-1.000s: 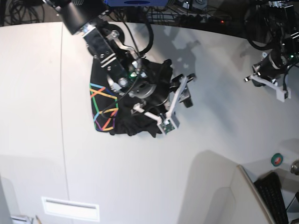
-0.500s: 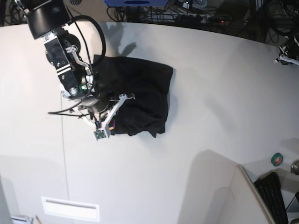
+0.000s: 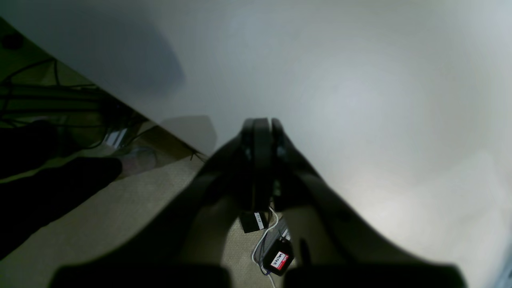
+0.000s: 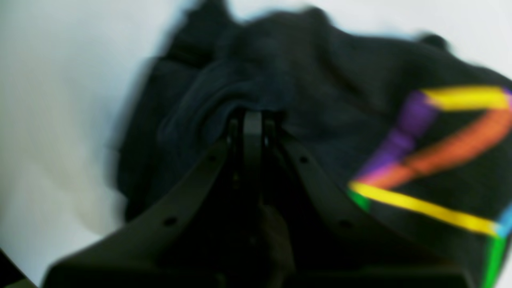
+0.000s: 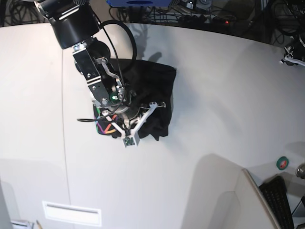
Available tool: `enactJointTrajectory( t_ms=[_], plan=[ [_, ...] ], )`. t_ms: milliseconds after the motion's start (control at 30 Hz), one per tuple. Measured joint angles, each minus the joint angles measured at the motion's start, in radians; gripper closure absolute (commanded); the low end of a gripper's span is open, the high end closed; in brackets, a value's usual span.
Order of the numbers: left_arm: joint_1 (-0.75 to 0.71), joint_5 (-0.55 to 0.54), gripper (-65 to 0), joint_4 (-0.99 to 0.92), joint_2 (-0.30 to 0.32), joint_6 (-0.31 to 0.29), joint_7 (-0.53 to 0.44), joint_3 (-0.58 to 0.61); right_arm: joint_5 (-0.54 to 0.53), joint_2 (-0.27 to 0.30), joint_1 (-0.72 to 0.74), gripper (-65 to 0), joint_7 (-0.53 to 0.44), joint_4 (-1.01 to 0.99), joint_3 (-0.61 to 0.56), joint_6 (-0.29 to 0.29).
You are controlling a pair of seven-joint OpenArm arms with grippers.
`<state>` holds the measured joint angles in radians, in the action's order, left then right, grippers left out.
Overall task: Layout the t-shirt on the table in an organized manner, then fold the t-shirt properly
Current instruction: 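Release the left gripper and tuck the shirt bundle with the right gripper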
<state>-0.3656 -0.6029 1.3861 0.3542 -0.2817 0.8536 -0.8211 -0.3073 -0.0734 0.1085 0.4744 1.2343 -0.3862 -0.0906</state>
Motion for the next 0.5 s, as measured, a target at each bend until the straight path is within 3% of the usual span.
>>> enactJointTrajectory(
  t_ms=[100, 233, 333, 433, 500],
  plan=[
    [0.000, 0.000, 0.0, 0.000, 0.001, 0.000, 0.000, 0.000, 0.008, -0.026, 0.037, 0.0, -0.001, -0.013, -0.027, -0.008],
    [0.003, 0.000, 0.0, 0.000, -0.001, 0.000, 0.000, 0.000, 0.003, -0.013, 0.093, 0.0, -0.006, 0.057, -0.216, -0.004],
    [0.005, 0.002, 0.0, 0.000, 0.000, 0.001, -0.001, 0.000, -0.004, 0.053, 0.083, 0.0, -0.009, 0.159, -0.275, 0.007],
    [0.005, 0.000, 0.0, 0.000, -0.002, 0.000, 0.000, 0.000, 0.001, 0.156, 0.034, 0.0, -0.002, 0.173, -0.246, -0.085],
    [0.005, 0.000, 0.0, 0.000, -0.002, 0.000, 0.000, 0.000, 0.015, 0.212, 0.003, 0.0, 0.006, 0.150, -0.232, -0.096]
  ],
)
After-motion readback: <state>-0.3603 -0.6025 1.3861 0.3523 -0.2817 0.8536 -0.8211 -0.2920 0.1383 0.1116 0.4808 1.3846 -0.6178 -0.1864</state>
